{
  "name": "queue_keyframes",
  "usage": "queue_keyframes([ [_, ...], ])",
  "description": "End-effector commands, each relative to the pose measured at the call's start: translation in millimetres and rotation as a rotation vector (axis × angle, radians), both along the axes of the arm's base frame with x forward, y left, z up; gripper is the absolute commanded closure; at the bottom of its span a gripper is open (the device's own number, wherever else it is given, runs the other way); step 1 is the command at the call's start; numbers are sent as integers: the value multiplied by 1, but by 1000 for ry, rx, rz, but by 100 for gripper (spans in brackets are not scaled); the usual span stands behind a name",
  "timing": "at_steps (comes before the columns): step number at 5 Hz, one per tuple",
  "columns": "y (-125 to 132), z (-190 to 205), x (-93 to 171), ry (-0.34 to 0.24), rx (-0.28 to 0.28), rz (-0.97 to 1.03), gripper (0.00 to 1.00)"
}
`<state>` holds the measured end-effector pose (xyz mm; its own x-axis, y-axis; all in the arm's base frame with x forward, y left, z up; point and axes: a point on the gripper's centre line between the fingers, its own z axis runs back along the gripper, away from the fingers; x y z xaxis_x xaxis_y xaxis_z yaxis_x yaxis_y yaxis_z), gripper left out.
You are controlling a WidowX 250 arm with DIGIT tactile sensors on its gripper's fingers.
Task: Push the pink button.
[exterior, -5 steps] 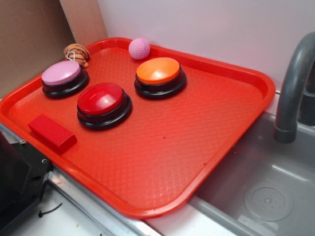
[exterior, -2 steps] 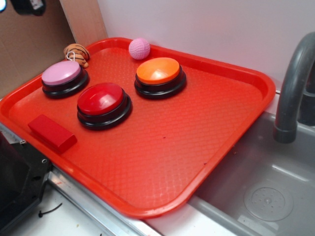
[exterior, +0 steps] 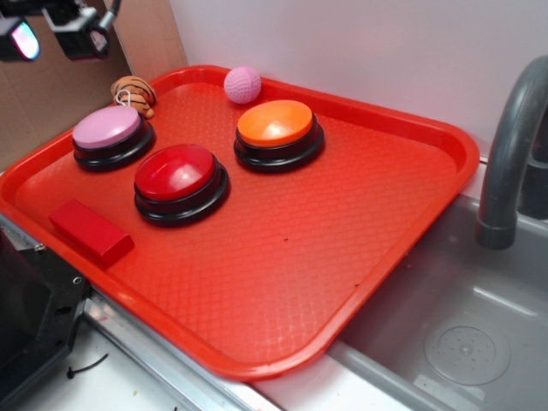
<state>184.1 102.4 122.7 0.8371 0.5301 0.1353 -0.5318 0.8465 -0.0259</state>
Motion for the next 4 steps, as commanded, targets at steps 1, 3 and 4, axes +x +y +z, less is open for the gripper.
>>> queue_keyframes([
  [1, 30, -26, 24, 13, -17, 129, 0],
  [3, 42, -48, 30, 70, -7, 152, 0],
  [4, 42, -58, 28, 101, -19, 145, 0],
])
